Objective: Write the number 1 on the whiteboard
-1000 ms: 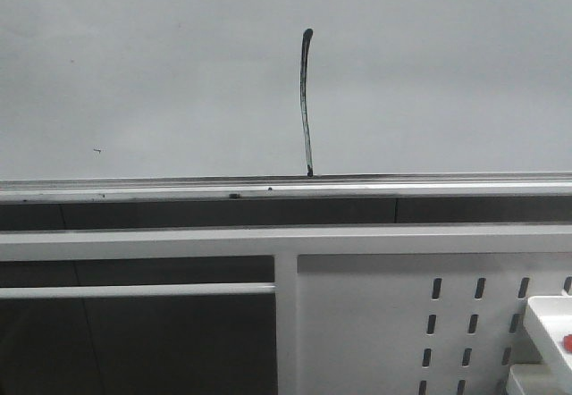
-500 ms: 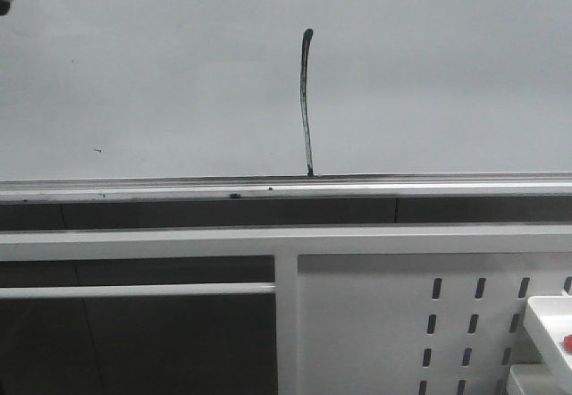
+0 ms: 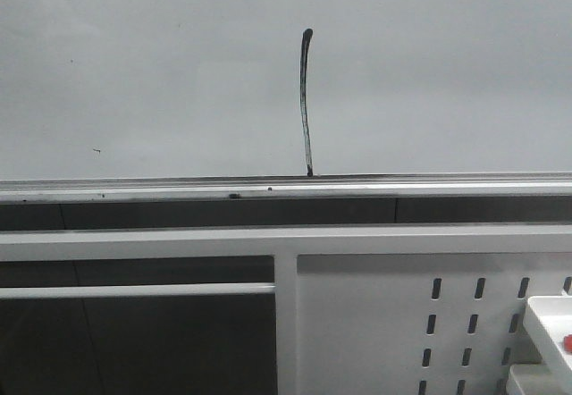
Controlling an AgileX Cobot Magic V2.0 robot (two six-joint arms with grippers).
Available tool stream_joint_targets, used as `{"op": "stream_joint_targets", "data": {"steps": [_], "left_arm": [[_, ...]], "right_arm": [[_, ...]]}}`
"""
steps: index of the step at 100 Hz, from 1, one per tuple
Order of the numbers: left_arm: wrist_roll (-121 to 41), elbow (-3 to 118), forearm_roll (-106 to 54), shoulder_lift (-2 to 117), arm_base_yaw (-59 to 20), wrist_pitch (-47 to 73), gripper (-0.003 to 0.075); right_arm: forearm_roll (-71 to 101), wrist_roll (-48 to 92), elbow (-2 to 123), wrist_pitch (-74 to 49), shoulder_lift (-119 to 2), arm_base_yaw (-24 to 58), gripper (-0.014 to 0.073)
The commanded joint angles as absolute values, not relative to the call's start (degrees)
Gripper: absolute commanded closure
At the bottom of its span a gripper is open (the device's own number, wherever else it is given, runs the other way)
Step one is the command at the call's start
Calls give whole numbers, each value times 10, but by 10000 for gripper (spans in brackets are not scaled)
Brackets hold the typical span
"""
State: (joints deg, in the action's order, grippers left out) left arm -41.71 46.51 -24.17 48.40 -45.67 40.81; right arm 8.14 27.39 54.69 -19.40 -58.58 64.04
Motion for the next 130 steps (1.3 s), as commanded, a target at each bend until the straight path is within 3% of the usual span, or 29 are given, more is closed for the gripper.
{"op": "stream_joint_targets", "data": {"steps": [1,48,80,107,112,119,130], "left_arm": [[-417,486,-255,483,-459,366,498],[-417,486,-259,483,-459,363,504],[-417,486,-266,483,-459,352,734],[-417,486,-270,483,-459,346,740],[-417,486,-276,483,-459,346,740],[-417,486,-294,483,-459,339,740],[-417,463,-347,483,-459,288,740]], "right_arm": [[78,279,568,-160,-581,641,671],[77,279,568,-171,-581,641,671],[77,279,568,-171,-581,641,671],[77,279,568,-171,-581,641,663],[77,279,568,-171,-581,641,629],[76,279,568,-171,-581,641,515],[73,279,568,-169,-581,641,226]]}}
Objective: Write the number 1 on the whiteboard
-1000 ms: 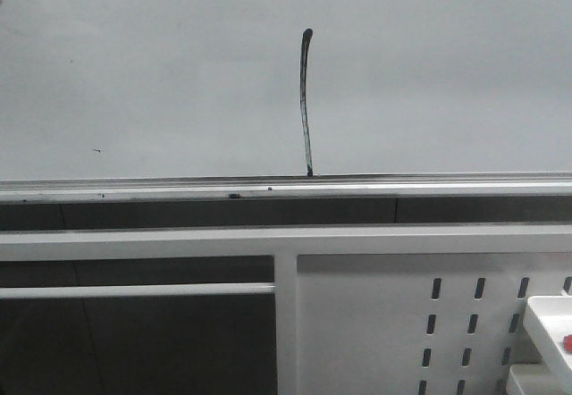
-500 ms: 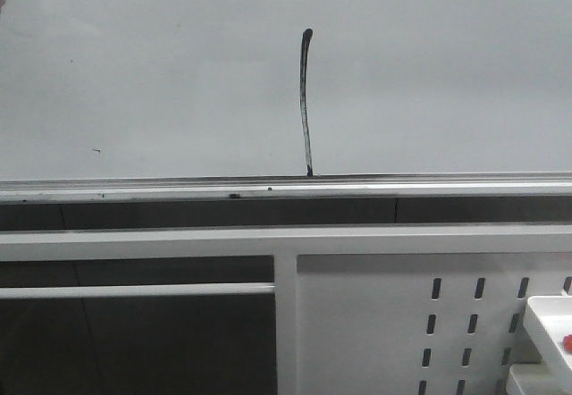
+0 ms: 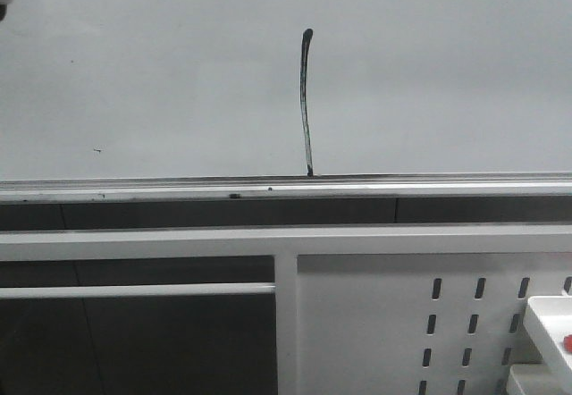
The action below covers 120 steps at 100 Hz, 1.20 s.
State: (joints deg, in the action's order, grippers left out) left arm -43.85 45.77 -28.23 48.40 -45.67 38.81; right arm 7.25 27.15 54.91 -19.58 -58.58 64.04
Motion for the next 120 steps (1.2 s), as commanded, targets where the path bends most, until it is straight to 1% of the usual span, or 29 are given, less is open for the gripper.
{"op": "stream_joint_targets", "data": {"steps": [1,6,11,19,26,31,38,41,42,43,45,48,49,55,69,76,100,120], "left_arm": [[-417,459,-355,483,-459,283,740],[-417,440,-377,483,-459,245,740],[-417,420,-393,483,-459,206,740],[-417,387,-424,483,-459,137,740],[-417,363,-459,483,-459,73,740],[-417,351,-486,486,-459,35,740],[-417,346,-498,498,-465,0,740],[-417,346,-498,507,-470,-12,740],[-417,346,-498,509,-474,-15,740],[-417,346,-498,511,-476,-19,740],[-417,346,-500,518,-483,-29,740],[-417,346,-505,532,-493,-48,740],[-417,346,-507,535,-499,-53,740],[-417,346,-515,562,-526,-100,740],[-417,346,-570,629,-595,-258,740],[-417,346,-599,658,-618,-310,740],[-392,350,-599,728,-622,-331,740],[-391,384,-598,758,-594,-331,740]], "right_arm": [[73,279,568,-169,-581,641,193],[68,279,568,-167,-580,641,101],[56,279,568,-167,-573,639,54],[46,279,568,-173,-556,635,64],[46,274,568,-191,-534,622,109],[46,260,568,-212,-517,611,172],[46,250,568,-253,-493,592,326],[46,250,566,-269,-482,583,431],[45,250,566,-276,-476,581,454],[45,250,565,-279,-473,578,500],[43,250,561,-286,-464,575,547],[38,250,557,-292,-451,568,658],[36,249,556,-293,-444,567,676],[20,249,540,-289,-413,560,637],[0,236,503,-280,-335,542,641],[-7,216,484,-286,-301,529,641],[-13,185,417,-345,-224,490,641],[-13,182,382,-336,-208,486,642]]}}
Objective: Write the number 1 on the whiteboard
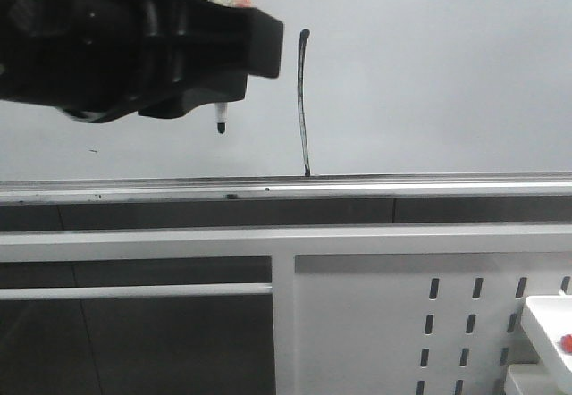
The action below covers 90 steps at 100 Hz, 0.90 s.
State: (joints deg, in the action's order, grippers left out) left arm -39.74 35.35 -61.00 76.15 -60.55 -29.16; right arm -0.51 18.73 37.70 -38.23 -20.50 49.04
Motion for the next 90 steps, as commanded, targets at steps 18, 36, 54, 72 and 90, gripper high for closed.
{"op": "stream_joint_targets", "data": {"steps": [18,36,54,72,90], "left_arm": [[-384,405,-594,768,-541,-290,739],[-384,415,-594,770,-501,-233,740],[-384,424,-595,771,-497,-217,740],[-384,445,-600,790,-483,-157,740],[-384,455,-615,801,-480,-162,740]], "right_arm": [[-13,172,368,-320,-208,486,642],[-13,163,366,-309,-208,486,642],[-13,163,366,-306,-208,486,642],[-13,163,366,-306,-208,486,642],[-6,162,366,-306,-208,486,642]]}}
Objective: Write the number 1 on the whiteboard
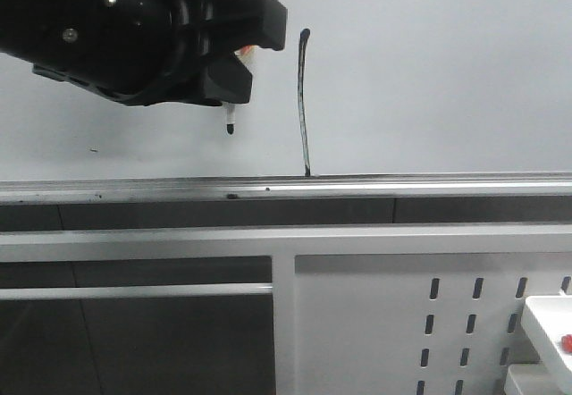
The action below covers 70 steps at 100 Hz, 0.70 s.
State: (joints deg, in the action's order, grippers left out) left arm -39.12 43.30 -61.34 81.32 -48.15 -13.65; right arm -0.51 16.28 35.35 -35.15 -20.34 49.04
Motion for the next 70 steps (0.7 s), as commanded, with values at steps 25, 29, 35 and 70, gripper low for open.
{"op": "stream_joint_targets", "data": {"steps": [25,29,35,70], "left_arm": [[-384,464,-647,805,-462,-157,740],[-384,466,-647,805,-461,-157,740],[-384,469,-647,805,-458,-148,740],[-384,471,-647,805,-456,-144,739]], "right_arm": [[0,162,366,-306,-208,486,642],[0,162,366,-306,-208,486,642],[0,162,366,-306,-208,486,642],[0,162,366,-306,-208,486,642]]}}
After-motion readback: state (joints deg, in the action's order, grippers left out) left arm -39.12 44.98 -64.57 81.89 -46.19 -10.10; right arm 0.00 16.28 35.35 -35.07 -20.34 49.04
